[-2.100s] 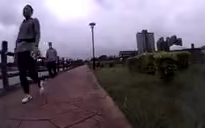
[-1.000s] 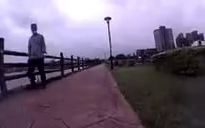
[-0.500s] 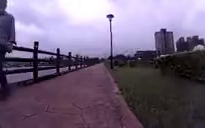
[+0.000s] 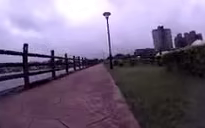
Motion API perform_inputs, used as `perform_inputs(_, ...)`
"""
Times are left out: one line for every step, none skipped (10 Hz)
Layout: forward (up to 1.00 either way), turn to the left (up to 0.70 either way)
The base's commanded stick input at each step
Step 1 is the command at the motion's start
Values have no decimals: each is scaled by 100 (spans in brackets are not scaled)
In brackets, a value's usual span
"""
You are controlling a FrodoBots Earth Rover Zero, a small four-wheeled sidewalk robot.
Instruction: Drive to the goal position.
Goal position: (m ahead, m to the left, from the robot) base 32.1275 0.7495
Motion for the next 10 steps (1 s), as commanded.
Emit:
perform_inputs(100, 0)
perform_inputs(100, 0)
perform_inputs(100, 0)
perform_inputs(100, 8)
perform_inputs(100, 19)
perform_inputs(100, 30)
perform_inputs(100, 40)
perform_inputs(100, 40)
perform_inputs(100, 40)
perform_inputs(100, 25)
